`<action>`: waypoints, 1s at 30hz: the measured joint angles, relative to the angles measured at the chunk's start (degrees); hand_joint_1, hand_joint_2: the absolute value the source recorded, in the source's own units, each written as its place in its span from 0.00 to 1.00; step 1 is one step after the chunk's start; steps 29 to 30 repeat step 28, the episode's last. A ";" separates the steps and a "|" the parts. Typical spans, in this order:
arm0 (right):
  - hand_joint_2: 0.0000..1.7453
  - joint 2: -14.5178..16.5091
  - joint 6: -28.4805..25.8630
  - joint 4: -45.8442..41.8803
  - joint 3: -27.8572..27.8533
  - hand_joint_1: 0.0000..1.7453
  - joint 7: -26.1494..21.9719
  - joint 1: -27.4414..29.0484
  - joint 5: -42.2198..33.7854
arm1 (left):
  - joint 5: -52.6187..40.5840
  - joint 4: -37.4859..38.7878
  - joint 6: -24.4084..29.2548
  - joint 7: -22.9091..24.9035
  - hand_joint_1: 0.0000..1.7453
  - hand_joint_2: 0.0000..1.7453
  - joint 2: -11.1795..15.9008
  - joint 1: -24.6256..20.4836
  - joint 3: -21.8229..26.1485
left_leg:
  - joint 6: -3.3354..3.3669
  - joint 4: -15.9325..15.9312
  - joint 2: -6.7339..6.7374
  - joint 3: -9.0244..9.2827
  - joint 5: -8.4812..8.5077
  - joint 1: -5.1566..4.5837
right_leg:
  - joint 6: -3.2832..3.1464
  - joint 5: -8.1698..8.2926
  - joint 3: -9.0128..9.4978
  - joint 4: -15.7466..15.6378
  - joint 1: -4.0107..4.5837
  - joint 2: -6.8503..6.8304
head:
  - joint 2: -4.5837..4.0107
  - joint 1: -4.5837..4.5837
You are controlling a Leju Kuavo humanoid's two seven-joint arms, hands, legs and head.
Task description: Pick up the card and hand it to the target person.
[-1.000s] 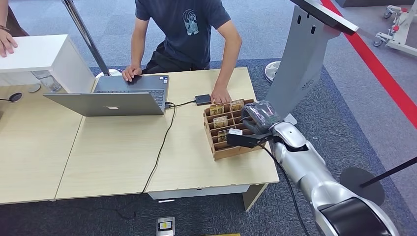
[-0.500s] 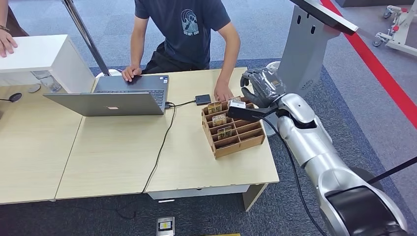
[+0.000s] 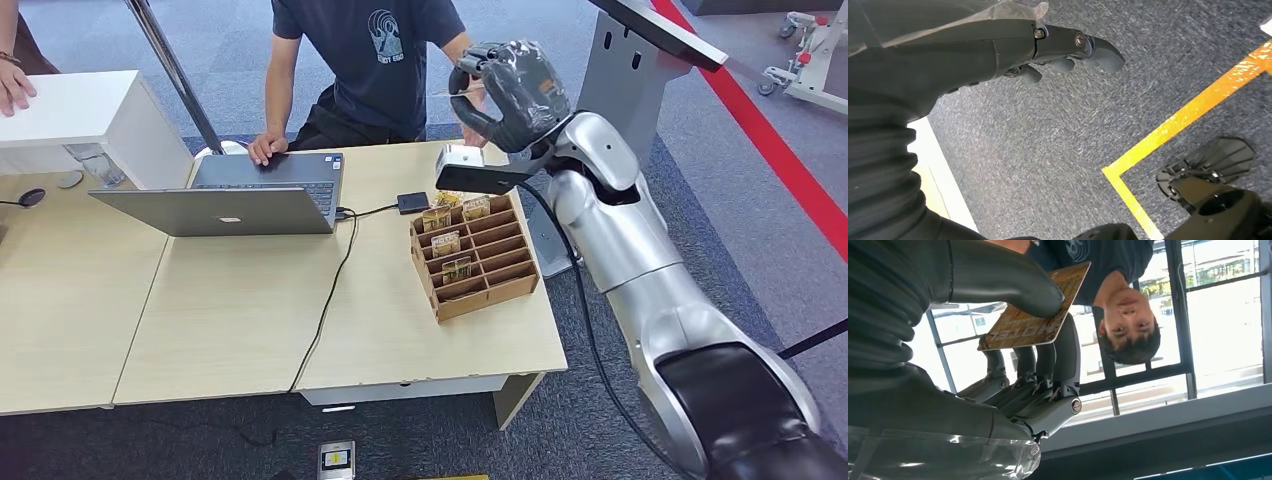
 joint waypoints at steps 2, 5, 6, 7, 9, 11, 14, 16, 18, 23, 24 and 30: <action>1.00 0.48 -0.59 0.89 0.40 0.74 0.00 0.23 0.11 | -0.12 0.04 -0.13 0.16 0.00 1.00 0.17 0.07 -0.19 | -0.01 -0.01 0.00 0.00 0.00 0.01 | -0.01 0.00 0.00 -0.01 0.02 0.01 | 0.00 0.00; 1.00 0.63 -1.34 1.52 0.70 0.74 0.09 0.38 0.29 | -0.30 0.01 -0.12 0.30 0.00 1.00 0.20 -0.24 -0.47 | -0.01 0.01 -0.07 -0.05 0.01 0.03 | -0.02 -0.01 -0.02 0.00 0.03 -0.06 | 0.00 0.00; 1.00 0.57 -1.45 1.57 0.76 0.74 0.13 0.41 0.35 | -0.37 0.01 -0.12 0.37 0.00 1.00 0.15 -0.39 -0.55 | -0.02 0.02 -0.10 -0.08 0.02 0.04 | -0.02 0.00 -0.04 -0.01 0.04 -0.08 | 0.00 0.00; 1.00 0.52 -1.44 1.60 0.79 0.74 0.12 0.44 0.36 | -0.41 0.01 -0.12 0.43 0.00 1.00 0.11 -0.49 -0.59 | -0.01 0.03 -0.14 -0.08 0.01 0.03 | -0.01 -0.02 -0.03 0.01 0.04 -0.12 | 0.00 0.00; 1.00 0.45 -1.26 1.76 0.97 0.80 0.32 0.52 0.52 | -1.07 0.02 0.08 0.25 0.00 1.00 -0.06 -0.75 -1.23 | 0.00 0.04 -0.15 -0.11 0.03 0.05 | 0.00 0.00 -0.04 -0.01 0.08 -0.13 | 0.00 0.00; 1.00 0.37 -1.01 1.98 1.16 0.67 0.61 0.68 0.65 | -1.67 0.03 0.36 0.17 0.00 1.00 -0.25 -1.03 -1.83 | 0.00 0.05 -0.17 -0.14 0.04 0.06 | 0.00 0.01 -0.06 -0.01 0.10 -0.15 | 0.00 0.00; 1.00 0.29 -0.97 2.10 1.14 0.00 0.84 0.91 0.57 | -1.16 -0.06 0.07 0.61 0.00 1.00 -0.39 -1.07 -1.42 | 0.01 0.05 -0.20 -0.14 0.05 0.04 | 0.01 0.00 -0.06 0.00 0.09 -0.19 | 0.00 0.00; 1.00 0.10 -1.26 1.95 0.87 0.00 0.85 1.09 0.26 | -0.91 -0.02 0.17 0.69 0.00 0.50 -0.42 -0.86 -1.27 | 0.01 0.05 -0.20 -0.14 0.04 0.04 | 0.00 0.00 -0.06 0.00 0.08 -0.18 | 0.00 0.00; 1.00 -0.28 -1.50 1.49 0.41 0.00 0.74 1.38 -0.34 | -0.61 -0.01 0.32 0.73 0.00 0.00 -0.41 -0.57 -1.12 | 0.00 0.05 -0.21 -0.11 0.02 0.03 | 0.00 -0.02 -0.03 0.00 0.08 -0.20 | 0.00 0.00; 1.00 -3.68 -0.99 -4.13 -2.45 0.00 0.26 4.15 -4.29 | 0.70 0.01 0.99 0.23 0.00 0.00 -0.17 0.77 -0.33 | 0.01 0.03 -0.30 -0.09 0.02 0.05 | 0.01 -0.03 0.02 -0.05 0.10 -0.29 | 0.00 0.00; 1.00 -4.93 -0.31 -6.00 -3.33 0.00 0.52 5.13 -5.62 | 0.92 0.01 1.12 0.09 0.00 0.00 -0.14 1.05 -0.26 | 0.02 0.03 -0.32 -0.09 0.02 0.05 | 0.01 -0.04 0.03 -0.06 0.10 -0.31 | 0.00 0.00; 1.00 -10.02 2.60 -11.82 -6.69 0.00 1.39 8.93 -10.81 | 1.70 -0.02 1.46 -0.24 0.00 0.00 -0.07 2.02 0.01 | 0.04 0.05 -0.46 -0.12 0.04 0.06 | 0.03 -0.05 0.06 -0.09 0.11 -0.46 | 0.00 0.00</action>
